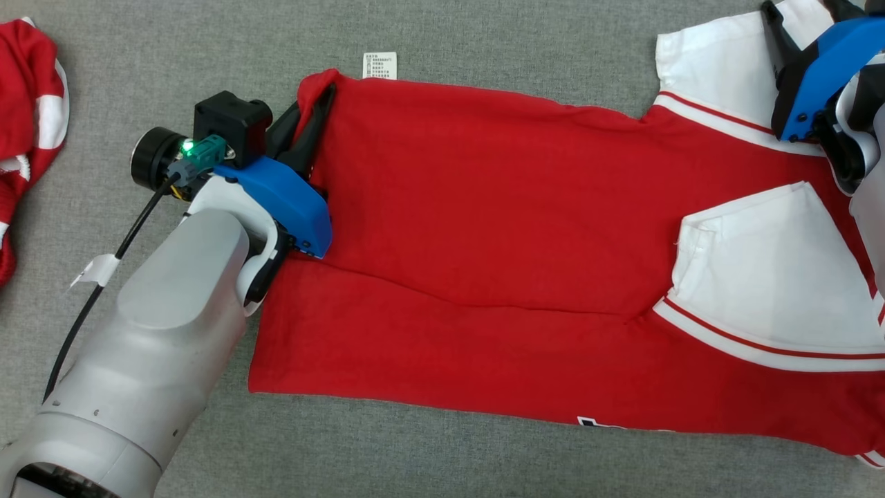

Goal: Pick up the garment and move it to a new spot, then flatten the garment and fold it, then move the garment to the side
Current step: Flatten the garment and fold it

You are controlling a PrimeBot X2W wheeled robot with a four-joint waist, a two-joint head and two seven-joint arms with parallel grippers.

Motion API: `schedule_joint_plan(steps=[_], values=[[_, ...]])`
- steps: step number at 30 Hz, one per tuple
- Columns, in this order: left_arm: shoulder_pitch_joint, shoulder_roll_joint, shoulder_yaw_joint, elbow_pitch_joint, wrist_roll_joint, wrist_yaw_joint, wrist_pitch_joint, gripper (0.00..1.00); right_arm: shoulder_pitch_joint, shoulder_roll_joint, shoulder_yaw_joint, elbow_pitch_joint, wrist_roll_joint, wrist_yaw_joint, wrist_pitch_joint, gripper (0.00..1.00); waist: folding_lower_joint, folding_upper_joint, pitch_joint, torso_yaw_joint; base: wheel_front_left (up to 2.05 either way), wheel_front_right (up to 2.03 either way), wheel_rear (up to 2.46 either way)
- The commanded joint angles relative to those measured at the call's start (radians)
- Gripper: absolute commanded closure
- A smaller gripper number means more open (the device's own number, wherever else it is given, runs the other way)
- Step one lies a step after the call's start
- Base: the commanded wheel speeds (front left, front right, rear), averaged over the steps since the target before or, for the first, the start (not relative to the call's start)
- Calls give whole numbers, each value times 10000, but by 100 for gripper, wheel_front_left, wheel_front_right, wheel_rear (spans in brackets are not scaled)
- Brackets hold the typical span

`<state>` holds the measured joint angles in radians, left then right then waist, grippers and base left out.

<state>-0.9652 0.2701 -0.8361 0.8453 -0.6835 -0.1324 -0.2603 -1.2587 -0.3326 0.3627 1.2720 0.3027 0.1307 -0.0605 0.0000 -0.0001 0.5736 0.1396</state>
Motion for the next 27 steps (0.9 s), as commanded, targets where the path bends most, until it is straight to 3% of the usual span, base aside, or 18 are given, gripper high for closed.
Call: schedule_joint_plan(steps=[1,2,3,4,18,27], values=[[-87,-65,16,11,86,38,-52,100,89,-76,45,132,39,1,141,0,0,1,11,3,0,0,0],[-110,-76,25,2,84,38,-54,100,127,-62,69,152,52,1,223,33,0,1,19,1,0,0,0],[-119,-72,38,0,71,38,-50,100,150,-31,88,168,77,0,259,83,0,1,18,-8,0,0,0],[-117,-56,51,6,75,38,-53,100,166,6,109,177,107,0,273,100,0,1,8,-29,0,0,0],[1037,216,1063,-256,318,161,-60,100,828,183,523,-276,746,1,-1250,100,0,1,-1261,-764,0,0,0],[1904,320,1636,-304,516,199,-61,100,2057,271,1105,-1586,1718,1,-1930,100,0,1,-2157,-1350,0,0,0]])
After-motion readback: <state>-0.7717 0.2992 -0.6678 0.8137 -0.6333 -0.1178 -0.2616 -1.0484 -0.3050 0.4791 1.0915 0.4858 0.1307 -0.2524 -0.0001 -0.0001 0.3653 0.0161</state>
